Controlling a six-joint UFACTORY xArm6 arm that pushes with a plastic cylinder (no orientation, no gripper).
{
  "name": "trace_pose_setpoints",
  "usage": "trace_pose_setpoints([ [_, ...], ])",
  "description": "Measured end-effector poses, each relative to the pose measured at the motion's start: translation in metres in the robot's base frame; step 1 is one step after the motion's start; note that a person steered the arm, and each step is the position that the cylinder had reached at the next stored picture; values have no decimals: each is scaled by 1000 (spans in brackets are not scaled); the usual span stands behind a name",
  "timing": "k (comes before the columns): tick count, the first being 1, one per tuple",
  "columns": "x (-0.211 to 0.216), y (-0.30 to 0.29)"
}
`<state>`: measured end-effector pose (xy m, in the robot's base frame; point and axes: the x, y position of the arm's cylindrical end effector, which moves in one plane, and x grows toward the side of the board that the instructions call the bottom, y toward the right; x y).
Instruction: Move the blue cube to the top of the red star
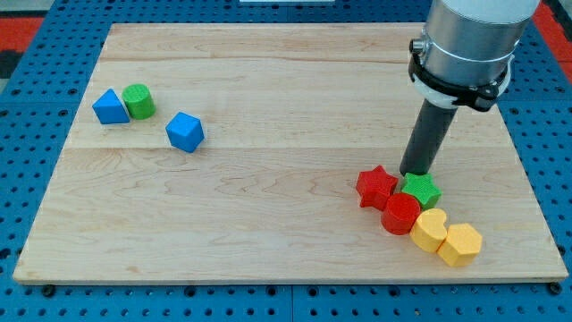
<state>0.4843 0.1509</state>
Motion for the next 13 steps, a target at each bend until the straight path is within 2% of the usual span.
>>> trace_pose_setpoints([
  [1, -55, -9],
  [3, -86, -188],
  [5, -184, -332],
  [6, -185, -405],
  [8, -149, -411],
  [11, -79, -316],
  [13, -31, -285],
])
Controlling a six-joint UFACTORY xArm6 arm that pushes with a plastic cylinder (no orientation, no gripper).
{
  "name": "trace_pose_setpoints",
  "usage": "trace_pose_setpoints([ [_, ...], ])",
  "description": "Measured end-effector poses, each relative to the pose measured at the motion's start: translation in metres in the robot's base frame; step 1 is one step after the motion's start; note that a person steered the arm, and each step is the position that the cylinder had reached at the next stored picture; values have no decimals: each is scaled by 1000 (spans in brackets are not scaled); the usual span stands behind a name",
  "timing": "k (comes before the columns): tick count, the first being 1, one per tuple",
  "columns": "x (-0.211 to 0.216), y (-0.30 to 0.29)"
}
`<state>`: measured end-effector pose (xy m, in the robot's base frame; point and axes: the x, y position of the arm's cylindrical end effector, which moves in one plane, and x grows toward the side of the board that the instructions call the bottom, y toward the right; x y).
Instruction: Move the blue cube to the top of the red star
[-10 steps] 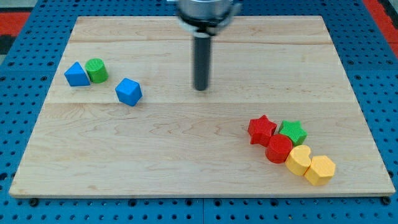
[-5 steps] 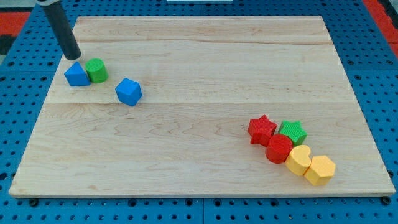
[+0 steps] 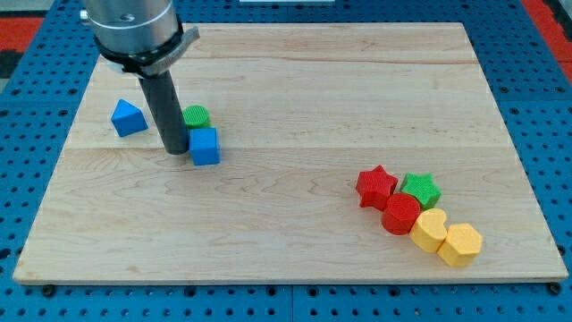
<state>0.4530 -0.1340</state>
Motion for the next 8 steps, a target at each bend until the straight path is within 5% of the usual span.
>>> trace_pose_setpoints([
  [3, 0, 148],
  [7, -15, 182],
  [8, 11, 200],
])
